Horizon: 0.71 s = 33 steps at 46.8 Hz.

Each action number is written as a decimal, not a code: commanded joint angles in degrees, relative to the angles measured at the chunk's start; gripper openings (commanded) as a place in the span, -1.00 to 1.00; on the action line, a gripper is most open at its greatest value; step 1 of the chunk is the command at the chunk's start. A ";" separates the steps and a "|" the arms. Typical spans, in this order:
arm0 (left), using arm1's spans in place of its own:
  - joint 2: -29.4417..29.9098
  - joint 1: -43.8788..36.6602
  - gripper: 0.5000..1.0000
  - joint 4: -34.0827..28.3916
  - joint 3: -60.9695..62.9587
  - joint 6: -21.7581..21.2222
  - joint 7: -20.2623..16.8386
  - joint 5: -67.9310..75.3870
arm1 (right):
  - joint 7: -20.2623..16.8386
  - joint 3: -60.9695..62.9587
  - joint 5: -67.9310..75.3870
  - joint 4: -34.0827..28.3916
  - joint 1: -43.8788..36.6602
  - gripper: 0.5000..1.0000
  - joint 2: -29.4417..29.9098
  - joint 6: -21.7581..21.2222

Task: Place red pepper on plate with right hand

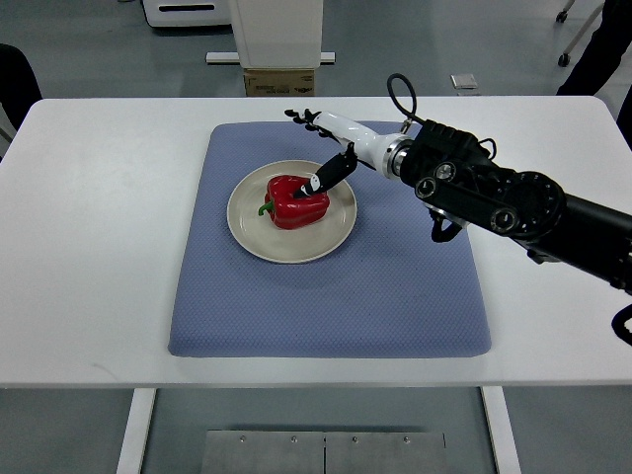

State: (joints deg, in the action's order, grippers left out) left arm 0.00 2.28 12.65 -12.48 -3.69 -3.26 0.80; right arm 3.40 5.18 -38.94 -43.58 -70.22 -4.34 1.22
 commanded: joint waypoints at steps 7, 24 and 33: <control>0.00 0.00 1.00 0.00 0.00 0.00 0.01 -0.01 | -0.94 11.42 3.43 0.08 5.18 0.99 -3.74 0.01; 0.00 0.00 1.00 0.00 0.00 0.00 0.01 -0.01 | -6.21 35.59 2.73 -0.10 15.55 0.97 -4.45 1.94; 0.00 0.00 1.00 0.00 0.00 0.00 0.01 -0.01 | -6.48 45.70 2.64 -0.36 19.59 0.98 -3.74 5.81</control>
State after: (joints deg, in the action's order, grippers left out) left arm 0.00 2.28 12.67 -12.48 -3.69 -3.26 0.81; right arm -3.11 48.46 -36.30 -43.91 -51.61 -8.32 5.85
